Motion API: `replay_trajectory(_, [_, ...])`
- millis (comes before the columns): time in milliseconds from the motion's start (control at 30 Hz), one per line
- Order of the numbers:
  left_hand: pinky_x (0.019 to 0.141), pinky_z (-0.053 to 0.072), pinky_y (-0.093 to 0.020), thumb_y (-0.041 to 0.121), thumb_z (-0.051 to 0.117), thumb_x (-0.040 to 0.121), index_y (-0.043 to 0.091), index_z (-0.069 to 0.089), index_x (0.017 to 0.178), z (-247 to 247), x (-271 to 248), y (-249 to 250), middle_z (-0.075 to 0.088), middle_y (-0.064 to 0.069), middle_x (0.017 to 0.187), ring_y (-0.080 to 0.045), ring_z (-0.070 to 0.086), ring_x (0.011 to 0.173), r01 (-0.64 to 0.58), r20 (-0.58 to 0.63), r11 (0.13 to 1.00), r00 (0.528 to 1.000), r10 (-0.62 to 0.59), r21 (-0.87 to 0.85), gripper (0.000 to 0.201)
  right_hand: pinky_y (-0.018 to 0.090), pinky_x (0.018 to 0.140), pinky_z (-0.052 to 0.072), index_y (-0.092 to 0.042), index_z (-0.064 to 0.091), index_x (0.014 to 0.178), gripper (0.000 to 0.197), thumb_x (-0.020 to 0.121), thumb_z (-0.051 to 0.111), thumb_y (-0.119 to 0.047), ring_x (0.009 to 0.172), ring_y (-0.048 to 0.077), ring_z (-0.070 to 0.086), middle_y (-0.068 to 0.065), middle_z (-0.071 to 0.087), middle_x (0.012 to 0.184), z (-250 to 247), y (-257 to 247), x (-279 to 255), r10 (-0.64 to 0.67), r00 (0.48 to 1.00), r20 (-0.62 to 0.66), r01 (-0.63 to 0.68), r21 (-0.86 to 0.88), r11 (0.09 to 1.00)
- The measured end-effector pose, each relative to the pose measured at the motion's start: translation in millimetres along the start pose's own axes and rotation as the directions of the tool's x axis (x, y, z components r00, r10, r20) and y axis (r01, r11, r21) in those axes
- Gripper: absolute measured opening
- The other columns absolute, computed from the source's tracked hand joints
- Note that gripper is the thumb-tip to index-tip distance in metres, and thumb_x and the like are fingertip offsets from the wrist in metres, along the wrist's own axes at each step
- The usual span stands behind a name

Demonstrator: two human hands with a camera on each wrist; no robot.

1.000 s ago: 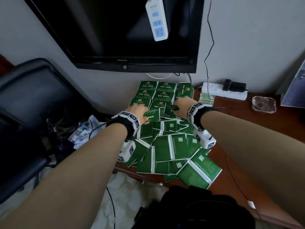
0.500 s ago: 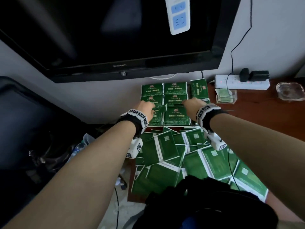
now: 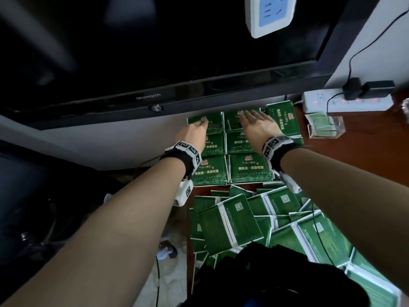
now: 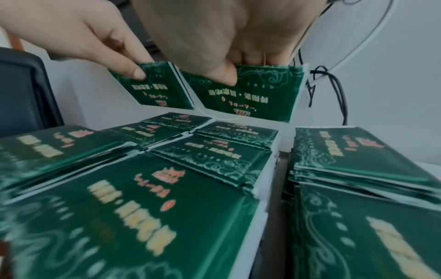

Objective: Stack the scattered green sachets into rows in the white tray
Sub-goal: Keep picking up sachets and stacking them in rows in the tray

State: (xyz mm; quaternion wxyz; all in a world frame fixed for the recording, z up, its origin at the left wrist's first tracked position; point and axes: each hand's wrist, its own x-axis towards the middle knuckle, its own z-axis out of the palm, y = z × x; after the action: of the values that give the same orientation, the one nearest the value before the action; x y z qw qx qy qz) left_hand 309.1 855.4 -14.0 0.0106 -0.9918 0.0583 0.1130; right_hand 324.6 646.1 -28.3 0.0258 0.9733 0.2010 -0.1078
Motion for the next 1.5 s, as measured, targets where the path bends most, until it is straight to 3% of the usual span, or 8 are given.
replay_trajectory(67, [0.088, 0.054, -0.039, -0.001, 0.044, 0.095, 0.017, 0.033, 0.152, 4, 9, -1, 0.047, -0.003, 0.149, -0.03, 0.061, 0.115, -0.012, 0.0, 1.0, 1.0, 0.012, 0.008, 0.061, 0.041, 0.123, 0.01, -0.002, 0.009, 0.156, 0.059, 0.101, 0.03, -0.005, 0.151, 0.03, 0.014, 0.017, 0.013, 0.163, 3, 2, 11, -0.001, 1.0, 0.021, 0.001, -0.014, 1.0])
replay_trajectory(167, [0.101, 0.046, -0.037, 0.001, 0.041, 0.097, 0.015, 0.027, 0.155, 16, 17, -2, 0.028, 0.0, 0.16, -0.025, 0.047, 0.134, -0.027, -0.011, 0.998, 1.0, 0.028, 0.049, 0.061, 0.04, 0.123, 0.01, -0.002, 0.008, 0.156, 0.06, 0.1, 0.03, -0.003, 0.151, 0.03, 0.014, 0.017, 0.012, 0.163, 8, 3, 21, -0.011, 0.999, 0.05, 0.011, 0.001, 1.0])
replay_trajectory(367, [0.113, 0.034, -0.038, -0.004, 0.044, 0.093, 0.009, 0.028, 0.154, 46, 11, -5, 0.026, -0.007, 0.161, -0.023, 0.031, 0.145, -0.105, -0.024, 0.989, 0.994, 0.108, 0.107, 0.064, 0.042, 0.123, 0.015, -0.006, 0.015, 0.156, 0.066, 0.097, 0.042, -0.002, 0.15, 0.029, 0.016, 0.014, 0.014, 0.163, 28, 6, 17, -0.053, 0.995, 0.085, 0.049, 0.047, 0.998])
replay_trajectory(767, [0.109, 0.039, -0.038, 0.005, 0.048, 0.1, 0.008, 0.03, 0.153, 40, 24, -9, 0.025, -0.006, 0.161, -0.025, 0.032, 0.144, -0.108, -0.014, 0.99, 0.994, 0.11, 0.088, 0.056, 0.041, 0.123, 0.015, -0.008, 0.02, 0.156, 0.07, 0.092, 0.045, 0.005, 0.15, 0.029, 0.017, 0.012, 0.017, 0.163, 31, 9, 32, -0.085, 0.995, 0.053, 0.08, 0.097, 0.992])
replay_trajectory(1033, [0.107, 0.041, -0.039, 0.009, 0.045, 0.103, 0.01, 0.026, 0.154, 40, 36, -12, 0.021, -0.004, 0.163, -0.024, 0.029, 0.146, -0.092, 0.008, 0.992, 0.996, 0.091, 0.083, 0.055, 0.039, 0.123, 0.012, -0.01, 0.018, 0.156, 0.066, 0.096, 0.045, -0.002, 0.151, 0.027, 0.012, 0.012, 0.012, 0.164, 35, 8, 43, -0.063, 0.997, 0.034, 0.058, 0.117, 0.991])
replay_trajectory(1133, [0.106, 0.042, -0.039, 0.006, 0.046, 0.102, 0.01, 0.025, 0.154, 43, 38, -14, 0.019, -0.006, 0.163, -0.024, 0.028, 0.146, -0.095, 0.005, 0.991, 0.996, 0.095, 0.092, 0.057, 0.039, 0.123, 0.011, -0.01, 0.018, 0.156, 0.067, 0.097, 0.047, -0.007, 0.151, 0.028, 0.011, 0.012, 0.01, 0.164, 37, 9, 47, -0.06, 0.997, 0.04, 0.055, 0.119, 0.991])
replay_trajectory(1500, [0.101, 0.047, -0.041, 0.001, 0.049, 0.099, 0.014, 0.024, 0.155, 45, 45, -18, 0.018, -0.006, 0.163, -0.024, 0.031, 0.145, -0.108, -0.007, 0.989, 0.994, 0.109, 0.098, 0.063, 0.04, 0.124, 0.008, -0.012, 0.015, 0.157, 0.073, 0.094, 0.049, 0.001, 0.152, 0.028, 0.006, 0.011, 0.005, 0.165, 41, 10, 54, -0.078, 0.996, 0.048, 0.073, 0.101, 0.992])
